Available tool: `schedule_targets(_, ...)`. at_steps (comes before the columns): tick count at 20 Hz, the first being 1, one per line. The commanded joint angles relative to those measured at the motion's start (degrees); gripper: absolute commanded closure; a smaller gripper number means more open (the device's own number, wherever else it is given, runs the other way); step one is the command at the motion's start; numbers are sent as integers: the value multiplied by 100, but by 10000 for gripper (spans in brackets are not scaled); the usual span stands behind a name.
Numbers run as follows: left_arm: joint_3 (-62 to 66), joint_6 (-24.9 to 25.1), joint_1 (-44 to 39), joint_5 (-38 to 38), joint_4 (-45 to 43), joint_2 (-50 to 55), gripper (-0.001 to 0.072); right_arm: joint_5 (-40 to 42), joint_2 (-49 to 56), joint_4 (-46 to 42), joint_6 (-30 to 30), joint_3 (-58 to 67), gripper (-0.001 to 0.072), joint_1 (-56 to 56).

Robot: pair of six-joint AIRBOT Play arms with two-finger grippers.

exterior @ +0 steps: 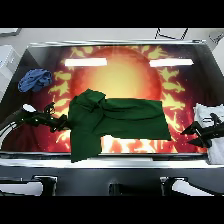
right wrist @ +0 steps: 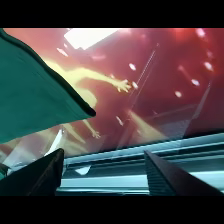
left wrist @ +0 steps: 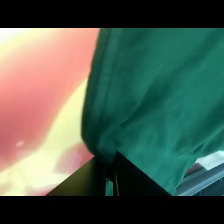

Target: Fold the clothes and pants, and hang the long-sleeved shirts on hangers.

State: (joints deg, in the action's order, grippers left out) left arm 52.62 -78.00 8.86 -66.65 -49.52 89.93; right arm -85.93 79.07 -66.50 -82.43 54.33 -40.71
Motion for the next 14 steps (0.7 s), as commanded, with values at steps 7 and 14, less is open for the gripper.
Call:
schedule_targets(7, 0, -44, -133, 0, 4, -125, 681, 809, 4, 636, 540, -903, 149, -2)
schedule_targets(14, 0, -48, -133, -35, 7, -264, 681, 1279, 4, 1029, 697, -1215, 150, 334)
